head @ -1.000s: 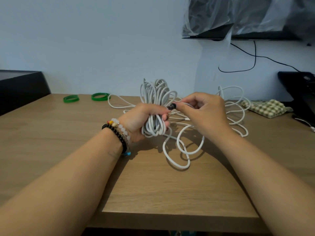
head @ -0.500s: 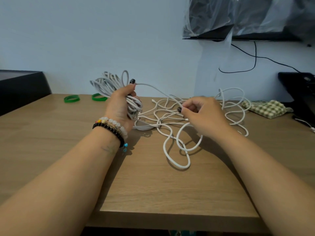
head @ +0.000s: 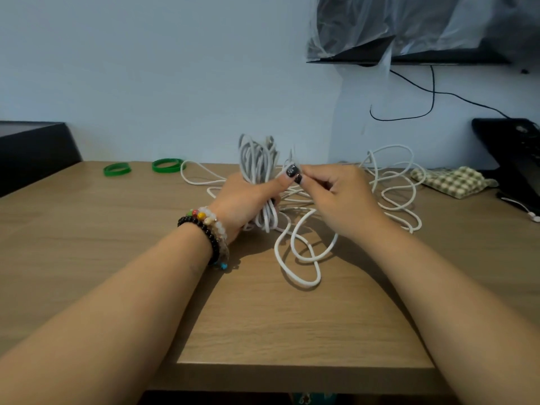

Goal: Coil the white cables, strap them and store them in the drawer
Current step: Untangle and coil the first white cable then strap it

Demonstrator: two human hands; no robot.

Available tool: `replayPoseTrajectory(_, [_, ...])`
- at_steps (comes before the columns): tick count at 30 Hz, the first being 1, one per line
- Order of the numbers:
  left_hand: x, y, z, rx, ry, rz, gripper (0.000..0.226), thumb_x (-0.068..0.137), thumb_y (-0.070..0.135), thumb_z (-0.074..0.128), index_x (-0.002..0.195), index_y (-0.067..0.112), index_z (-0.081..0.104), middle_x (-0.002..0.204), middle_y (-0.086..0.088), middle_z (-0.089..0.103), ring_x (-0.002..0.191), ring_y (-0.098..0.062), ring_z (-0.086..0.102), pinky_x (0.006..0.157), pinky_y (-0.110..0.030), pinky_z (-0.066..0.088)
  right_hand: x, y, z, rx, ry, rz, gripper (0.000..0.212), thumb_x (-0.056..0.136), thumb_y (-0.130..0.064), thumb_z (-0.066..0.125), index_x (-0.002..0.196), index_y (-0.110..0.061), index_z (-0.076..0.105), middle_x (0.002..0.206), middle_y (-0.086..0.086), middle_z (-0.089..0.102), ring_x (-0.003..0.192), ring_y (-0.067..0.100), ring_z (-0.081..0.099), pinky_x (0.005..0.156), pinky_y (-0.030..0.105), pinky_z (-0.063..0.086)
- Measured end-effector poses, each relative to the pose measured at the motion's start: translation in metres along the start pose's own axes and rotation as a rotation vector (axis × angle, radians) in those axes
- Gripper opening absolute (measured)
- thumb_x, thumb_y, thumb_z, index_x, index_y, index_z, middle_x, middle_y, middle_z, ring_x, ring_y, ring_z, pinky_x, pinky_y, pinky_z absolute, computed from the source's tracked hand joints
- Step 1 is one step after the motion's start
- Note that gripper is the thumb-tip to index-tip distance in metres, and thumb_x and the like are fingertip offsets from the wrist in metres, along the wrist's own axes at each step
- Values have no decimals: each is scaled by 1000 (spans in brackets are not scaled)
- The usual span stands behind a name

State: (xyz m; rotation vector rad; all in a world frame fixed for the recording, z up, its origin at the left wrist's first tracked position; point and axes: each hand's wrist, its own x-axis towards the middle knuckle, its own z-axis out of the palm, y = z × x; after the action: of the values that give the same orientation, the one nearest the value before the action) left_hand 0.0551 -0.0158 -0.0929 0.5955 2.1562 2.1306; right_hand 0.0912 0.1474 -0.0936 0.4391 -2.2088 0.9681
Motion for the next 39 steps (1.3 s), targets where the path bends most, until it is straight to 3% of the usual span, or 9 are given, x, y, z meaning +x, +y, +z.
replayPoseTrajectory(3, [1,-1,0,-10,-22,-5,46,59,48,77,82,10,63,69,-7,61,56,-17,55,60,-32,49,2,3,0,-80,-21,-21,19,94,-14,58,95,-11,76,71,5,69,65,22,61,61,37,51])
replayPoseTrajectory(6, [3,0,-2,-78,0,-30,53,59,44,78,93,7,62,75,-9,59,56,-15,53,55,-28,49,1,1,2,-181,-80,-56,21,93,-16,55,87,-8,73,75,8,69,71,24,62,67,42,52])
replayPoseTrajectory(9, [4,0,-4,-124,3,-53,50,63,40,81,94,6,62,75,-9,58,53,-14,52,50,-24,46,0,-5,5,-267,-144,-97,24,94,-16,53,78,-7,69,68,4,62,65,22,55,62,41,47])
replayPoseTrajectory(14, [3,-1,-5,-98,-30,-15,35,62,33,82,85,12,66,65,0,62,55,-13,56,53,-24,48,-1,-11,5,-343,-183,-71,19,91,-12,54,84,-14,72,75,-1,61,71,19,55,65,34,46])
replayPoseTrajectory(18, [3,0,-3,-149,32,-32,12,82,21,74,82,13,65,59,1,62,51,-13,56,48,-24,46,-2,-11,10,-333,-189,-79,29,94,-18,54,66,-23,58,64,-6,52,64,16,51,62,35,44])
replayPoseTrajectory(21, [4,3,-4,-277,52,-99,17,86,24,70,78,11,62,54,1,56,44,-12,53,42,-22,44,-2,-14,13,-300,-183,-48,34,95,-23,53,62,-32,53,64,-13,48,64,8,46,62,30,36])
replayPoseTrajectory(25, [6,10,-10,-544,7,-200,25,88,34,64,80,11,58,54,3,49,45,-9,47,48,-20,41,-2,-12,13,-250,-147,-21,32,96,-29,51,80,-10,72,77,1,63,73,16,55,67,35,46])
replayPoseTrajectory(34, [3,14,-9,-535,-89,-232,39,88,47,58,71,11,60,61,-3,54,52,-15,54,56,-27,48,-1,-4,14,-226,-139,-35,37,94,-36,52,73,-12,70,73,-1,60,69,14,53,65,36,46])
replayPoseTrajectory(39, [4,11,-8,-633,-99,-204,43,86,48,58,69,10,67,82,-7,68,73,-18,65,72,-32,56,-1,-10,13,-154,-157,13,15,87,-34,62,79,-23,67,80,-2,60,72,10,53,64,28,42])
